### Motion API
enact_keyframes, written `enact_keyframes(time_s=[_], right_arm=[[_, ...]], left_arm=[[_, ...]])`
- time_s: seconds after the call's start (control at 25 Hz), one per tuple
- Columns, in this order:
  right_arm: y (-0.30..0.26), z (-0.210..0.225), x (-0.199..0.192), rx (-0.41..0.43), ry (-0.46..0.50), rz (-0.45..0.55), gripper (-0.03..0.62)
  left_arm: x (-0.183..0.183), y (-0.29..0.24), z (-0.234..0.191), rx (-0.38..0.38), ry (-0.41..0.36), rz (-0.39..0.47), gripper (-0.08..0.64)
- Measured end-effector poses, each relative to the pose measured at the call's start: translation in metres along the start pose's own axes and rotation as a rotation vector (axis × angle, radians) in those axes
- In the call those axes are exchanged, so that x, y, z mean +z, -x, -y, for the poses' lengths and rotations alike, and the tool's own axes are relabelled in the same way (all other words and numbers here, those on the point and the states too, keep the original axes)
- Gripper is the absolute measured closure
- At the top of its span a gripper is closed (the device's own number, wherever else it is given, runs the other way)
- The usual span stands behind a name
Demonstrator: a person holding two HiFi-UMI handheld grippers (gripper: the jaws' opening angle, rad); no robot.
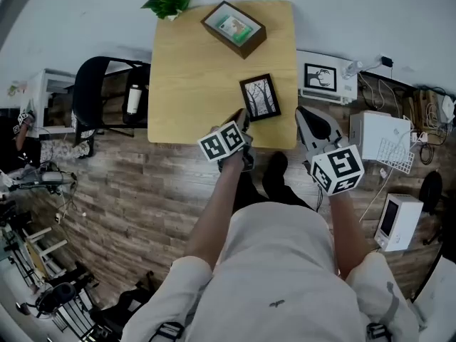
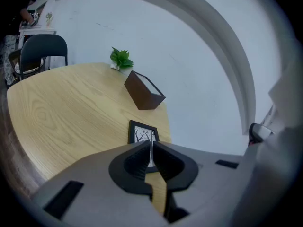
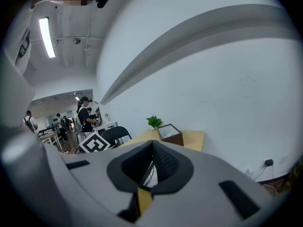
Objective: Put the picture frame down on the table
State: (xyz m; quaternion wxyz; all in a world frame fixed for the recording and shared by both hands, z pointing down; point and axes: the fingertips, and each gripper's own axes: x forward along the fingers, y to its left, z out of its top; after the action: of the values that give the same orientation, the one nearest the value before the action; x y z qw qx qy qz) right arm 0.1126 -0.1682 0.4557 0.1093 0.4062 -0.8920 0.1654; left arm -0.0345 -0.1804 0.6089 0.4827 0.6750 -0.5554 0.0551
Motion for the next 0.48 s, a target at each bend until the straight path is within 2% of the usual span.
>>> enact_keyframes(time_s=[0.48], right_arm=[[0.008,0.007,0.049,-0.021,0.053,0.078,0.594]], left_arm=[[0.041,0.035,0.049,-0.053,-0.122,0.076,0.549]])
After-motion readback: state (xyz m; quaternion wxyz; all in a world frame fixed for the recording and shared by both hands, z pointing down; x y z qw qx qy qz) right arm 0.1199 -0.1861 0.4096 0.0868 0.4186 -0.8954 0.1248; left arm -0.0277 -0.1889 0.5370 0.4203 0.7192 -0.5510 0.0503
